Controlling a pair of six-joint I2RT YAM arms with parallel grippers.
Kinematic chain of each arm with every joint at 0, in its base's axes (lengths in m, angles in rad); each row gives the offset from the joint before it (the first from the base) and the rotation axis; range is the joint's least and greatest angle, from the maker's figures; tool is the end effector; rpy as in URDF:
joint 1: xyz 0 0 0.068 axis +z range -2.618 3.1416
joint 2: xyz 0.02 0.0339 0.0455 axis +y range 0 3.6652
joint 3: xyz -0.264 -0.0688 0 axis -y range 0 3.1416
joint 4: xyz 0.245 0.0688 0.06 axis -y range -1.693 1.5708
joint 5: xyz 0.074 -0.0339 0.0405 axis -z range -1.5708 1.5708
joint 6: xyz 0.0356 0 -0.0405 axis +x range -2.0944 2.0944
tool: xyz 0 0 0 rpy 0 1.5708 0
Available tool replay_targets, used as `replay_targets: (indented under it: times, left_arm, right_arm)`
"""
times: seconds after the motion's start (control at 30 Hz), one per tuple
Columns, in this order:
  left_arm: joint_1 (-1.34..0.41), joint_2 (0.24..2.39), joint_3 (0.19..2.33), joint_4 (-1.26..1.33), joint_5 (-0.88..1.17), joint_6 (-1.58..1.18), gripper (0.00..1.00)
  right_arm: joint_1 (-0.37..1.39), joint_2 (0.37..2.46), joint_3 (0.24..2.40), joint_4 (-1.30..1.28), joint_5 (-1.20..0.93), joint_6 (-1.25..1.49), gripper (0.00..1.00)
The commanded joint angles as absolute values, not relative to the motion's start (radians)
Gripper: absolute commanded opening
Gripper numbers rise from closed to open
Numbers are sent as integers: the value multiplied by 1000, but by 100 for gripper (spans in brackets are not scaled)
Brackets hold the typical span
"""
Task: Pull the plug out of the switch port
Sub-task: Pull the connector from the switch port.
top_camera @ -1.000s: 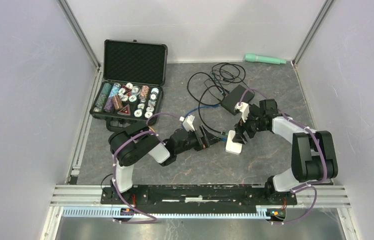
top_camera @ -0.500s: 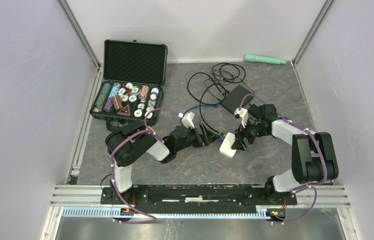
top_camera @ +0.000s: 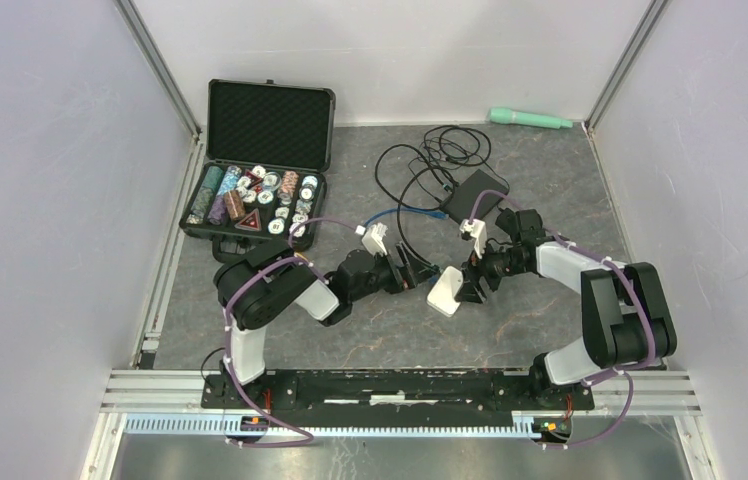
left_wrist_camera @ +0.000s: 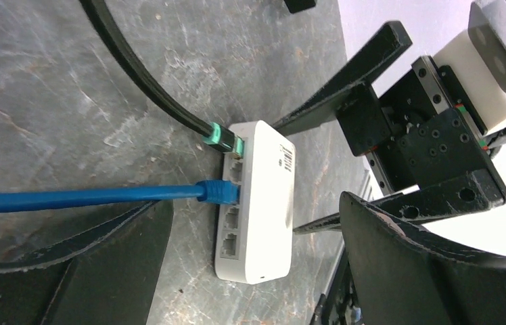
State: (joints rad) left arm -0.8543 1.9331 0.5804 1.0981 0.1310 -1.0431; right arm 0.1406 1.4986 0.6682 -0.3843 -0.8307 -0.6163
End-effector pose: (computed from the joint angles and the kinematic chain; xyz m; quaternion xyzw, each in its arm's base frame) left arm 0.2138 -0.2526 0.1066 -0.0346 0.7897 -0.5261 0.3136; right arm 0.2386 0.0603 0.1446 -0.3991 0.8104 0.3478 0.2511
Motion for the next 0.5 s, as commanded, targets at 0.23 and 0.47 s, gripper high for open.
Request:
replay_targets:
  times: [0.23,0.47]
  left_arm:
    - [-902,2039,577,1091,167,-1172,100]
    - [-896,2079,583,1198,184,-1195,100]
  right_arm:
    - [155,1510,638,-358,-824,-618,83]
    - [155,1506,636,-365,-808,-651,83]
